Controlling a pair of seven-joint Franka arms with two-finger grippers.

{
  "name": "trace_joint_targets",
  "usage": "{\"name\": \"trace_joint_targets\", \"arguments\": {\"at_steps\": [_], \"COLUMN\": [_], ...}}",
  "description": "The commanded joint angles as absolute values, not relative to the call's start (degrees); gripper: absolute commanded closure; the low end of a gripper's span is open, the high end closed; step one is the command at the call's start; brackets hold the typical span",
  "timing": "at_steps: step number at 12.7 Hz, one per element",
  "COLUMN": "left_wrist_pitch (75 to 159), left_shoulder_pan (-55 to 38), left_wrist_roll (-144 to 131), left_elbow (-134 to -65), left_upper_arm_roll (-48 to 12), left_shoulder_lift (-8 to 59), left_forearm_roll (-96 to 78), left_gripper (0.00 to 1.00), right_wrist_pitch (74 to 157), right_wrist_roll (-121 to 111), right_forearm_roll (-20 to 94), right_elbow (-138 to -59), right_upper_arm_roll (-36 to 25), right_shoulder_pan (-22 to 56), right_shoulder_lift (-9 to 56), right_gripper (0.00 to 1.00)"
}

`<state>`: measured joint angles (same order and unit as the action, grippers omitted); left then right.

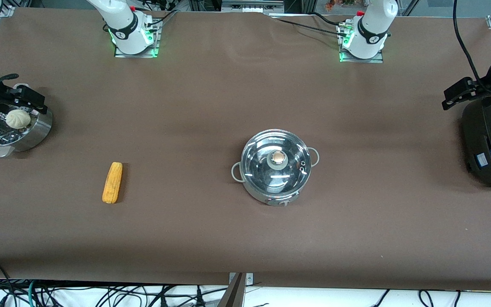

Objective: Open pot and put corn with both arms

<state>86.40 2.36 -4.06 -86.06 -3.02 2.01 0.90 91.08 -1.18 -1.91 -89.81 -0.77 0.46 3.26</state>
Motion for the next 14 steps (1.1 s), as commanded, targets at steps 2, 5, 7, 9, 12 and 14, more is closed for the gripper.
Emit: {"name": "trace_joint_targets", "arguments": {"at_steps": [2,5,7,9,12,14], "left_wrist_pitch": [86.0,86.0,86.0,86.0,86.0,86.0], "left_shoulder_pan": [2.4,2.4,2.4,2.4,2.4,2.5], "left_wrist_roll": [-2.9,-2.9,-2.9,-2.9,-2.9,-3.0], "left_elbow": [-86.0,-86.0,-86.0,-86.0,-86.0,-86.0], "left_upper_arm_roll": [-3.0,-3.0,-3.0,-3.0,-3.0,-3.0], "left_shoulder_lift": [1.8,1.8,1.8,1.8,1.8,1.8], "left_forearm_roll": [0.0,0.0,0.0,0.0,0.0,-0.1], "left_gripper": [0.00,0.00,0.00,0.00,0.00,0.00], "right_wrist_pitch": [90.4,90.4,90.4,90.6,94.3,95.9], "right_wrist_roll": [-1.3,-1.3,-1.1,-0.4,-0.4,-0.4], "right_forearm_roll": [-1.0,-1.0,-1.0,-0.9,-1.4,-1.5], "right_elbow": [-88.1,-88.1,-88.1,-88.1,-88.1,-88.1], "right_upper_arm_roll": [-0.1,-0.1,-0.1,-0.4,-0.4,-0.4], "right_shoulder_pan": [-0.4,-0.4,-0.4,-0.5,-0.4,-0.4], "right_shoulder_lift": [4.0,4.0,4.0,4.0,7.2,9.0], "right_gripper": [0.00,0.00,0.00,0.00,0.00,0.00]}}
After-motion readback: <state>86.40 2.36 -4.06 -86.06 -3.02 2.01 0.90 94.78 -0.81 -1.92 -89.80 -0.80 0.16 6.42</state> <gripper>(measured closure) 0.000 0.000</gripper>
